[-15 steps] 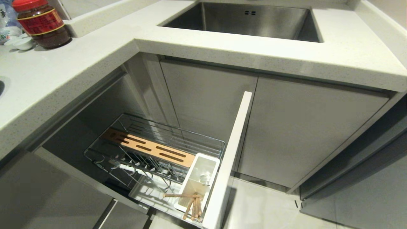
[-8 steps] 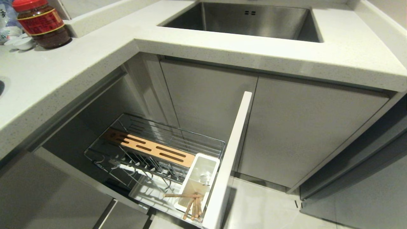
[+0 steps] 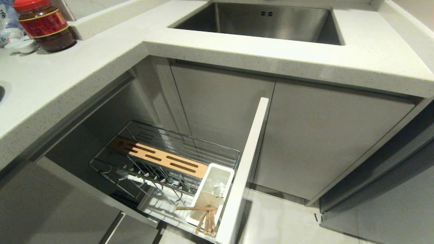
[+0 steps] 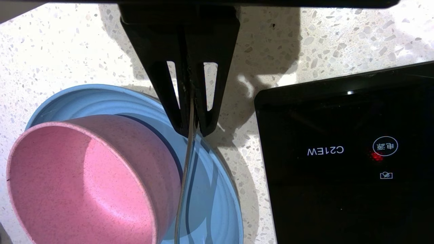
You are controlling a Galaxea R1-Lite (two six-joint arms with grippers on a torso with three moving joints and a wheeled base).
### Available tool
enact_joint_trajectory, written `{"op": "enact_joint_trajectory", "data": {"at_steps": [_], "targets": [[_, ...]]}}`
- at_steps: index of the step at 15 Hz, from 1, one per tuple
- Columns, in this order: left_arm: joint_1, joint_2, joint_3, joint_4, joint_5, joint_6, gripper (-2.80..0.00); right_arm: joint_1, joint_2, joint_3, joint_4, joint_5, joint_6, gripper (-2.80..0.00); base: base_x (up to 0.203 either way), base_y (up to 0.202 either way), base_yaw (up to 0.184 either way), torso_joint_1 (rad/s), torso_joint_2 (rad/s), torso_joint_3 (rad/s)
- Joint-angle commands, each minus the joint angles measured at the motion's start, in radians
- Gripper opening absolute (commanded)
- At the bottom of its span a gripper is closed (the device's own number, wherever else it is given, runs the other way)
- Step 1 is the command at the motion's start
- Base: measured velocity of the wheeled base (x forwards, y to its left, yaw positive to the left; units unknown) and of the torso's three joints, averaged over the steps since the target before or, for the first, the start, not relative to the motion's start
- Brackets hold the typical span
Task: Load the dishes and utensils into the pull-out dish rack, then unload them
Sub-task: Take the chopsticks out of the cupboard
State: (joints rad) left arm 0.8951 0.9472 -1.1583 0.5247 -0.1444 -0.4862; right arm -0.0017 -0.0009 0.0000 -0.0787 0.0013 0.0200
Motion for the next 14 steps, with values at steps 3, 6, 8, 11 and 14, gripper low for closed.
{"op": "enact_joint_trajectory", "data": {"at_steps": [3,6,8,11,14], "targets": [[-0.001,0.004,0.005,0.006,-0.011,-0.003,-2.8,0.0,-0.001,0.026,0.0,0.0,0.0,-2.8,0.0,0.0,0.0,0.0,0.0,0.0],[0.001,0.008,0.0,0.003,-0.011,-0.003,-2.8,0.0,-0.001,0.026,-0.001,0.0,0.0,-2.8,0.0,0.0,0.0,0.0,0.0,0.0],[0.0,0.008,-0.004,0.003,-0.011,-0.003,0.0,0.0,-0.001,0.026,-0.001,0.0,0.0,-2.8,0.0,0.0,0.0,0.0,0.0,0.0],[0.001,0.002,-0.008,0.001,-0.011,-0.003,0.0,0.0,-0.001,0.026,-0.001,0.0,0.0,-2.8,0.0,0.0,0.0,0.0,0.0,0.0],[0.001,-0.022,-0.04,-0.001,0.001,-0.005,0.0,0.0,-0.001,0.026,-0.001,0.0,0.0,-2.8,0.0,0.0,0.0,0.0,0.0,0.0]]}}
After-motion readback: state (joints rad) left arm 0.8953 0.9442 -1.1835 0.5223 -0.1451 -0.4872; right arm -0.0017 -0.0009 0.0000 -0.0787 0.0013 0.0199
